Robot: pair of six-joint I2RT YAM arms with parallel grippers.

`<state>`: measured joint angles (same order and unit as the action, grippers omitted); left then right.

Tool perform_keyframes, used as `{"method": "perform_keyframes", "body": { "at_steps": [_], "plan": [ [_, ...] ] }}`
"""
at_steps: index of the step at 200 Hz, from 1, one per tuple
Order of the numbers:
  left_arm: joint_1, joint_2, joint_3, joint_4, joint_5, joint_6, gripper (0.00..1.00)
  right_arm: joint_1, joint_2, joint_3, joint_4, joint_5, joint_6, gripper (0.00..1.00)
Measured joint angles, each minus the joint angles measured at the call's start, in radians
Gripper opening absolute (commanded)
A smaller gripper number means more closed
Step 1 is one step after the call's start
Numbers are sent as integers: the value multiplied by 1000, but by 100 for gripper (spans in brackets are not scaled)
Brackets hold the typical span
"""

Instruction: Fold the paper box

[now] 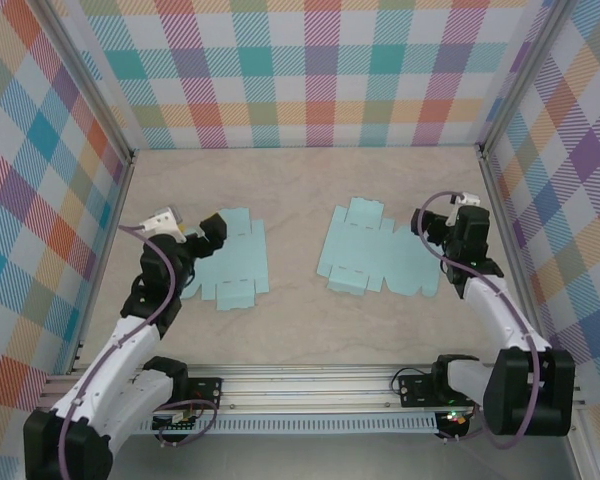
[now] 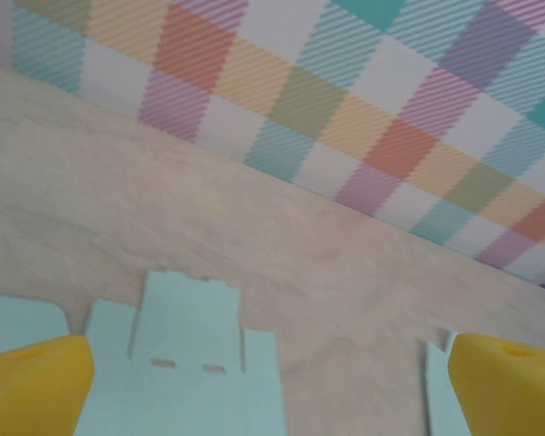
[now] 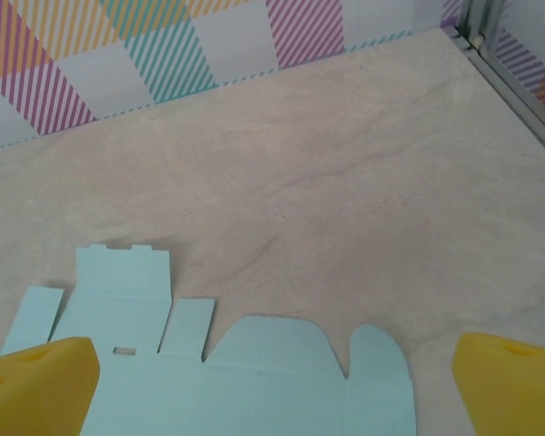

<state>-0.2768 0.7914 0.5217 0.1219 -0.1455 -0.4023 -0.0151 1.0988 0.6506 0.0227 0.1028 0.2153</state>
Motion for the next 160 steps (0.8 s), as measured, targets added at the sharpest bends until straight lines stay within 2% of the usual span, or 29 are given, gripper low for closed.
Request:
{"method": "perform_keyframes", "body": {
  "at_steps": [31,57,99,116,160],
  "plan": [
    [-185,-37,-7,-113,-79,-80,100,58,-66,25,-241,21,63,100],
    [-289,-28,-27,-138,-122,-130,100,117,-80,46,-417,36,106,97],
    [-317,13,-28,-146,-171,-175,100,145,-38,77,-595,55,166,75],
    [-317,13,-28,-146,-190,-186,100,153,10,89,-629,55,189,74],
    [-317,-20,-28,-184,-270,-214,100,175,121,97,-674,54,243,63]
  ]
}}
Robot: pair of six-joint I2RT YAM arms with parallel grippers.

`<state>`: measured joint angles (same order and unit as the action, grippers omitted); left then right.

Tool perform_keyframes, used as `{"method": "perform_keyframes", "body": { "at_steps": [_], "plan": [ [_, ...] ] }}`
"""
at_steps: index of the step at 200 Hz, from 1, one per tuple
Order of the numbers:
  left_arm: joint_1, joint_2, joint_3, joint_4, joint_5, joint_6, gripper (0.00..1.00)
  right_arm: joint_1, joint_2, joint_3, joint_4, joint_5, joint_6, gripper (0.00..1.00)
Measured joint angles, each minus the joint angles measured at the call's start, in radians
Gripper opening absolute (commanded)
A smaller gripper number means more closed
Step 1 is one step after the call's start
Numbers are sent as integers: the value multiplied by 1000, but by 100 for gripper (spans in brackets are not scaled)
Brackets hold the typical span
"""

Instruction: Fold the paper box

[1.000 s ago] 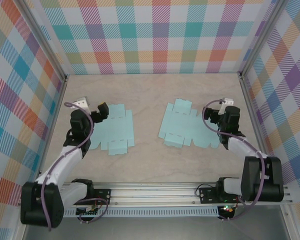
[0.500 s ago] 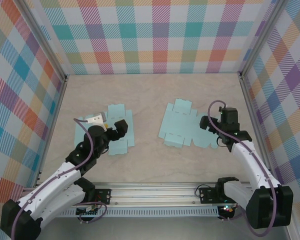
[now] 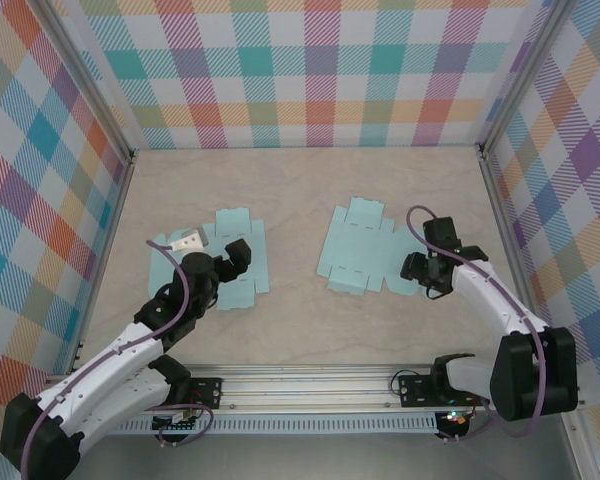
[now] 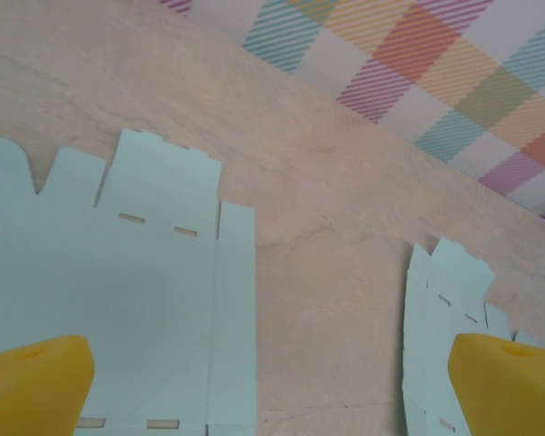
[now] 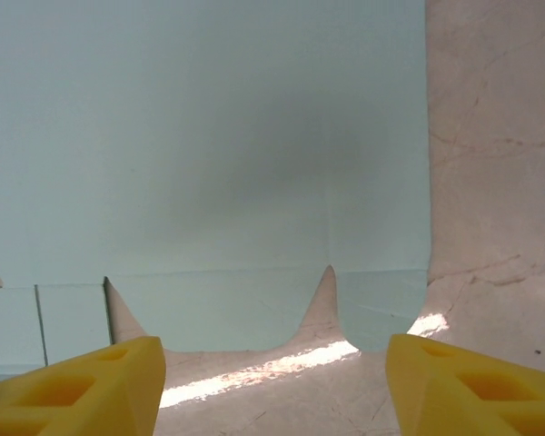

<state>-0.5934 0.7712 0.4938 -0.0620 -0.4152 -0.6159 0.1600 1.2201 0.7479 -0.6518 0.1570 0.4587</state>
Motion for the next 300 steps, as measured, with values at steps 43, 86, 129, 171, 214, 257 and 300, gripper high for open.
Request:
{"method": "perform_keyframes", "body": {
  "at_steps": [43,86,129,171,214,257,300],
  "plan": [
    [0,-13,5,-30,-50,-54,100,31,37,0,-8,0,44,51],
    [0,97,72,-43,7,-95,100,56,94,0,-3,-15,77,50],
    [0,227,134,-42,120,-133,100,116,221,2,48,-42,105,47],
    [-2,275,129,-29,198,-203,81,214,352,86,74,-37,134,41],
    [-2,316,129,-23,225,-237,72,330,407,129,186,-111,221,36],
    [-2,412,130,-19,272,-279,70,443,415,137,252,-201,298,37],
    [-19,572,152,11,322,-315,70,462,297,131,268,-226,327,43]
  ]
}}
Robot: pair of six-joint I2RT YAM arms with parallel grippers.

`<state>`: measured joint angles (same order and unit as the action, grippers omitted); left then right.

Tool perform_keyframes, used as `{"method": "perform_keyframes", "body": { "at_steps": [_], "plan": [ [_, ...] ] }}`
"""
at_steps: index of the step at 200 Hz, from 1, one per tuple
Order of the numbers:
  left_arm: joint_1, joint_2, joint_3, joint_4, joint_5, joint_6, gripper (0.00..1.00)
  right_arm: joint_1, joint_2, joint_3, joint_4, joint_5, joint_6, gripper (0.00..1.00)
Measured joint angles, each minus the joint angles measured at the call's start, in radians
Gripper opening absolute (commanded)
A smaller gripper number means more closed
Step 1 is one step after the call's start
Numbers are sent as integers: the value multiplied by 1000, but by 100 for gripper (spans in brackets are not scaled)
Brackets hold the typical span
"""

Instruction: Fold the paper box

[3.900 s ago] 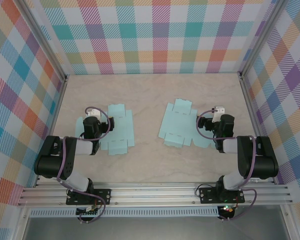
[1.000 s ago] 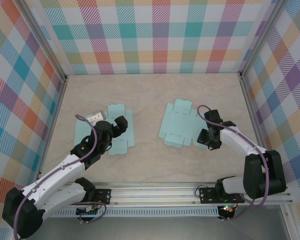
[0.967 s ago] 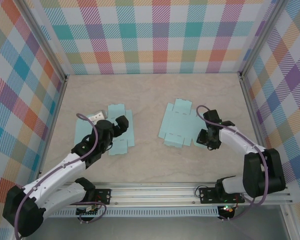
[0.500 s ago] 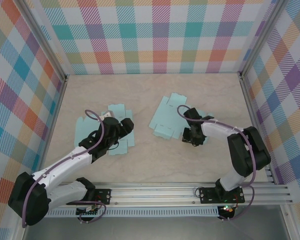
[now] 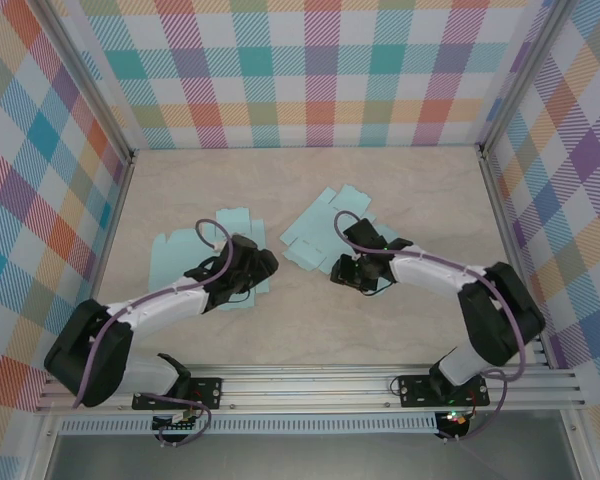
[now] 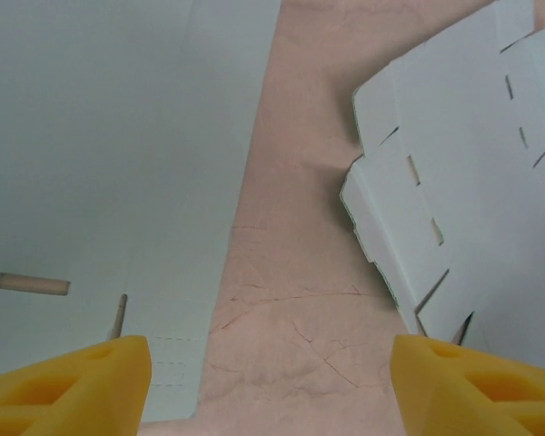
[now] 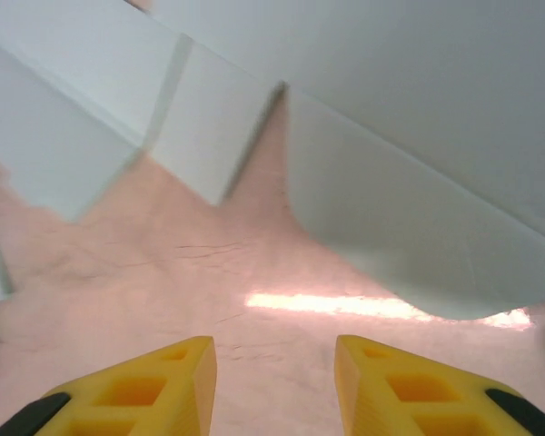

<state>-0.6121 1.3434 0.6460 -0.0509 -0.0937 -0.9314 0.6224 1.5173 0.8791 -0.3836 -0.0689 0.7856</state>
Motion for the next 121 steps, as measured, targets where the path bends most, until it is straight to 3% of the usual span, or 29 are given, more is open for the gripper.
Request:
{"method": "perform_keyframes", "body": {
  "at_steps": [53,89,121],
  "plan": [
    [-47,202,143,93,39,0,70,0,-264,-39,0,71,-19,52],
    [-60,325,201,136,59,-23,69,0,-348,-86,-2,113,-47,69],
    [-61,410,237,131,65,-42,59,0,-386,-119,-2,127,-66,88]
  ]
}}
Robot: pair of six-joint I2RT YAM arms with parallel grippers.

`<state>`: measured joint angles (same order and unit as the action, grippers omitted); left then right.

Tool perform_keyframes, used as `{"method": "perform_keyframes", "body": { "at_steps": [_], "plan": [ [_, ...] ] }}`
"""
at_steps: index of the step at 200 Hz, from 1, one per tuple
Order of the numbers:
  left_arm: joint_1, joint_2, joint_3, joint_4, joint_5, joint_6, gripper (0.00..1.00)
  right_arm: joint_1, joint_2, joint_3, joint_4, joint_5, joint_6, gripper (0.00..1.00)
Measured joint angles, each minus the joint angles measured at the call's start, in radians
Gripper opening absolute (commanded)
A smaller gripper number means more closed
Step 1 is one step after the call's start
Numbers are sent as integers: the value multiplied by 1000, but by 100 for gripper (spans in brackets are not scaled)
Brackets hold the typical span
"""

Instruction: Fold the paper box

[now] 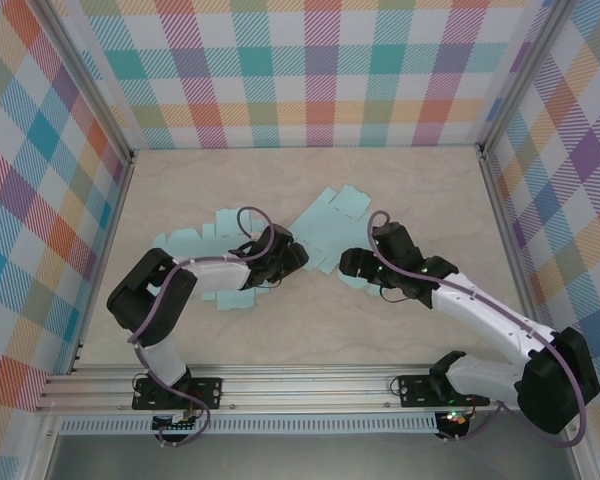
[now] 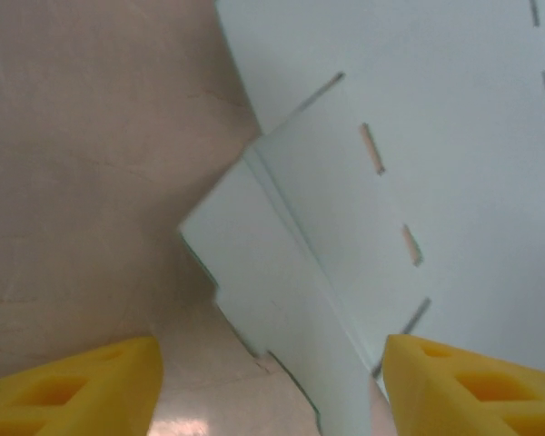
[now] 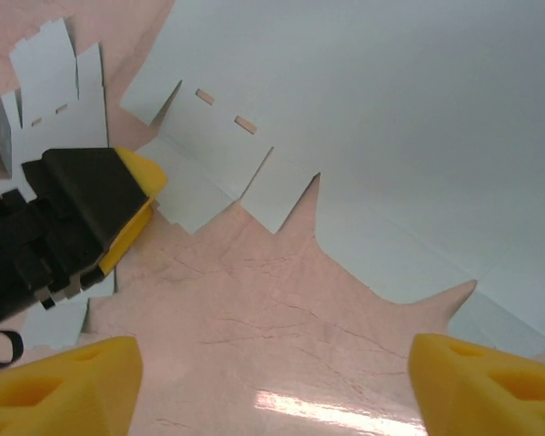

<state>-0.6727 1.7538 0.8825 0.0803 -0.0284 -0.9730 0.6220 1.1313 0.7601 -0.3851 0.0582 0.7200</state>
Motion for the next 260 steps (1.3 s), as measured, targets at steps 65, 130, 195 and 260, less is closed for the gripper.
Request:
{"method": "perform_keyframes", "body": {
  "at_steps": [65,130,195,260],
  "plan": [
    [-6,68,70,26,-11,19,0,0,-59,-35,-1,46,-28,100],
    [-6,-74,72,-22,-111,386,0,-55,-115,-35,-29,109,-89,100],
    [15,-327,-31,66,22,811,0,-397,-209,-119,110,-70,-251,100],
    [51,-442,-120,128,175,1037,0,-588,-122,-237,422,-335,-392,94]
  ]
}}
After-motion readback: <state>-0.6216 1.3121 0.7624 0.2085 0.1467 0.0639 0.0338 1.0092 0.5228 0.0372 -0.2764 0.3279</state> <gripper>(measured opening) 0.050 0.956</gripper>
